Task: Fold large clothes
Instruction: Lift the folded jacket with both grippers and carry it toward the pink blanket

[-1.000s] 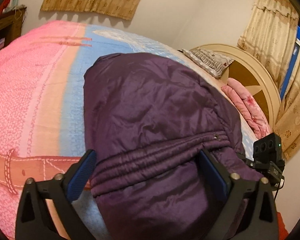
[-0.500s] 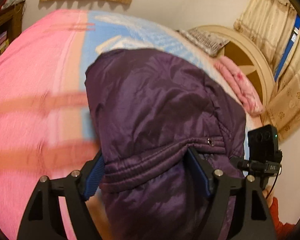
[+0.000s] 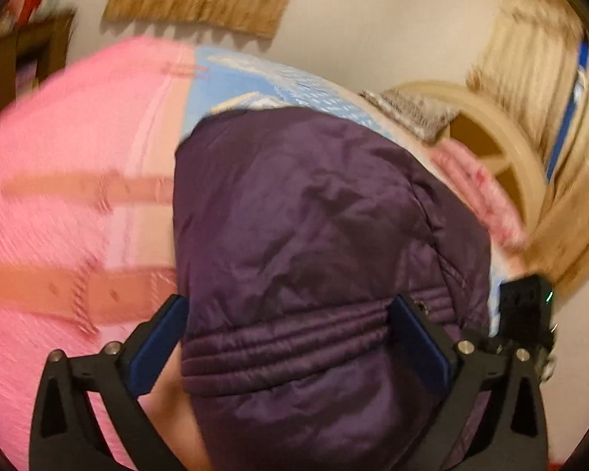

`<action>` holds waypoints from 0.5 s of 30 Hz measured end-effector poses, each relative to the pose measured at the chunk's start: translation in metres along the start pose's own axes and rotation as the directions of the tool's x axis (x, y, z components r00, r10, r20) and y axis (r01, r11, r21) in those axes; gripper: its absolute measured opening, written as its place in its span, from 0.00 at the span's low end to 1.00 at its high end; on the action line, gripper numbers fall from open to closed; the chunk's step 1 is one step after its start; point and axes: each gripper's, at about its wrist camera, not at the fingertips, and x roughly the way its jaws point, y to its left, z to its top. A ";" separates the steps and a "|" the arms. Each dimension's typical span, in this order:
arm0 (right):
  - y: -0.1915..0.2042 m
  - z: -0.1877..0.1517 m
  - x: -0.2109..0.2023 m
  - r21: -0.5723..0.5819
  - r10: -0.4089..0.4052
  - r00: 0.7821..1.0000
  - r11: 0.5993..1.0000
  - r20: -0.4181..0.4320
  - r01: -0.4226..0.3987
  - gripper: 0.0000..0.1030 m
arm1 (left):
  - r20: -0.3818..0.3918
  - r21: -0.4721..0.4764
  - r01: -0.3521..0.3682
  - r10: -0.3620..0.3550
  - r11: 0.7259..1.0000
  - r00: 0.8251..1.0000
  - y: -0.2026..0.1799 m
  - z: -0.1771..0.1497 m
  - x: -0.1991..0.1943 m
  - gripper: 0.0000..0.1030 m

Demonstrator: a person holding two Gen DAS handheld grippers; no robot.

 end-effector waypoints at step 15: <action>0.002 0.007 0.026 0.033 0.041 0.999 0.999 -0.017 -0.040 0.70 | 0.024 -0.060 0.006 -0.004 0.998 1.000 0.014 -0.023 -0.006 0.85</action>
